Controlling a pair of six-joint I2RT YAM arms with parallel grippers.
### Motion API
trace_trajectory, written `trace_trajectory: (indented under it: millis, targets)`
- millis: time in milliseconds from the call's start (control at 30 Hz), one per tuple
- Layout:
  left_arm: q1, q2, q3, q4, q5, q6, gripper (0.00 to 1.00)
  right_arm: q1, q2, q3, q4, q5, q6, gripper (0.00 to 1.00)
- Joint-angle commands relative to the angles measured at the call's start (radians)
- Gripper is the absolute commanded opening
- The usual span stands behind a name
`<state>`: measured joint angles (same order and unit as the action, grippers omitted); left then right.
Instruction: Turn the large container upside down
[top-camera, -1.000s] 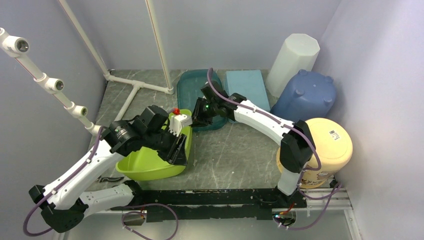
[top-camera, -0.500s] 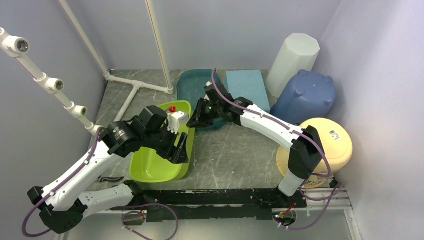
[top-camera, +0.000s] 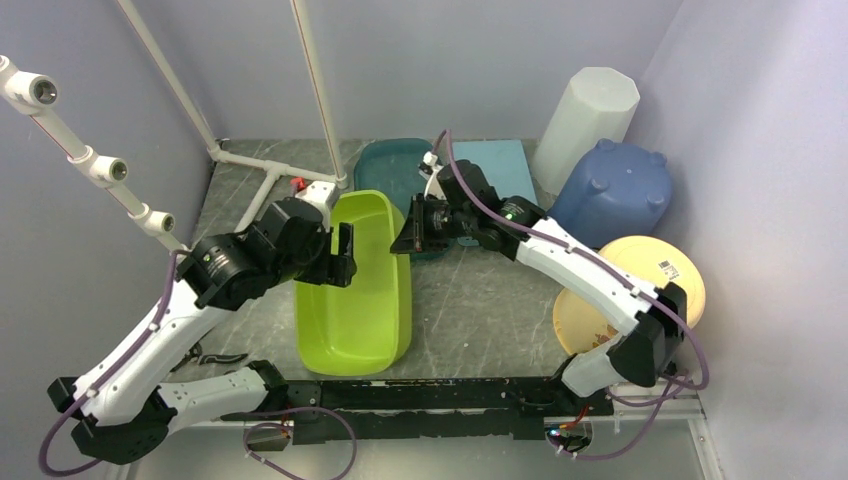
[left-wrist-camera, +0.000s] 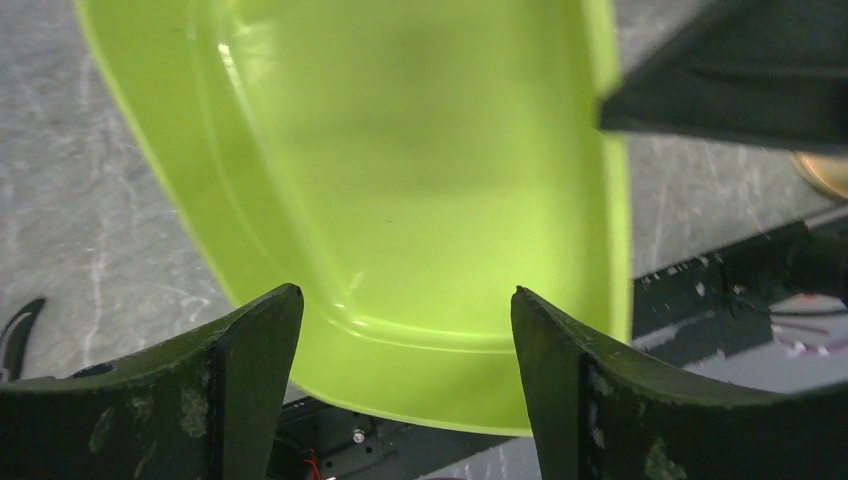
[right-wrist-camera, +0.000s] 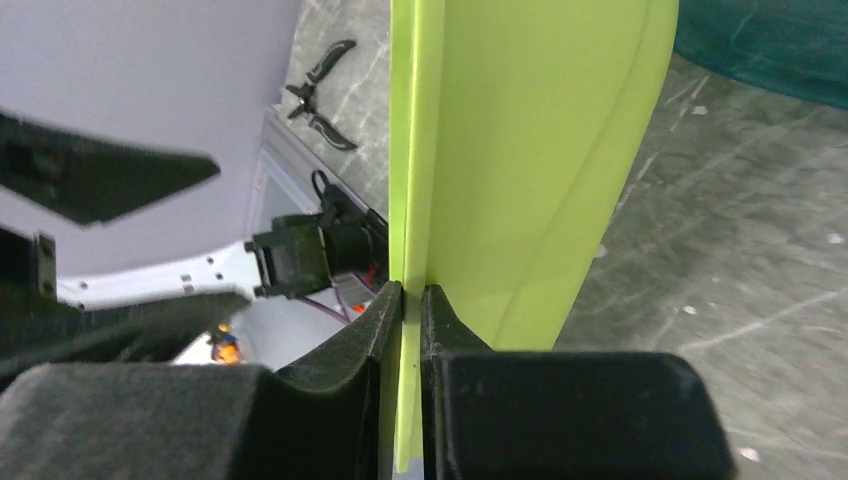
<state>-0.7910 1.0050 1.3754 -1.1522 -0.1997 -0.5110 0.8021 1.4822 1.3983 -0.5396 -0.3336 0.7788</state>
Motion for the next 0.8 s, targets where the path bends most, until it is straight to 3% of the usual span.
trace_trajectory:
  millis: [0, 233, 767]
  targets:
    - [-0.002, 0.044, 0.054, -0.024, -0.170, -0.068, 0.82, 0.003, -0.073, 0.077, -0.127, 0.022, -0.182, 0.00]
    - [0.035, 0.070, 0.083, -0.014, -0.220, -0.100, 0.86, 0.002, -0.110, 0.197, -0.351, 0.144, -0.380, 0.00]
    - [0.180, 0.076, 0.009, 0.046, -0.131, -0.122, 0.89, 0.016, -0.011, 0.513, -0.672, 0.241, -0.644, 0.00]
